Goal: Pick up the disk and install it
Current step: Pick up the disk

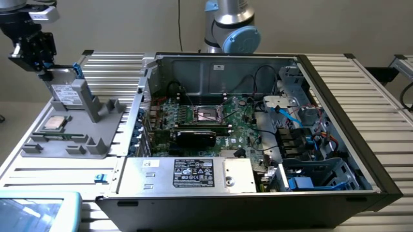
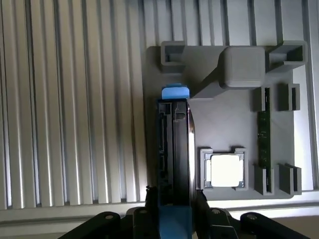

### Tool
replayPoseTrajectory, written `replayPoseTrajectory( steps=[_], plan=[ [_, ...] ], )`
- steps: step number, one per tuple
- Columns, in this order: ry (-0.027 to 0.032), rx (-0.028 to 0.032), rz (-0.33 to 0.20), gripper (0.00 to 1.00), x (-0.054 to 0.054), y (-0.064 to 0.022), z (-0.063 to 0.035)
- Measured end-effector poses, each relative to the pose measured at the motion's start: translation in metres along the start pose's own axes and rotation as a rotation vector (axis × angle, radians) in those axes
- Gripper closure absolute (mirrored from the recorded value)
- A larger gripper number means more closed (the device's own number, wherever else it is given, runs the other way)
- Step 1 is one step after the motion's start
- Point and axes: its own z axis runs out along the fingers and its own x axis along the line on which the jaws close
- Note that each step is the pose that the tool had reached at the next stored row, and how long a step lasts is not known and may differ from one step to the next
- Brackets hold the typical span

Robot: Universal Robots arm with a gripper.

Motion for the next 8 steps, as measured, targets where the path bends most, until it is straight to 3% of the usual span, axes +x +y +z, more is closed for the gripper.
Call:
replayPoseTrajectory(
  steps=[8],
  plan=[
    [0.0023,-0.0036,-0.113,0.62,-0.0001,0.0000,0.0000]
  ],
)
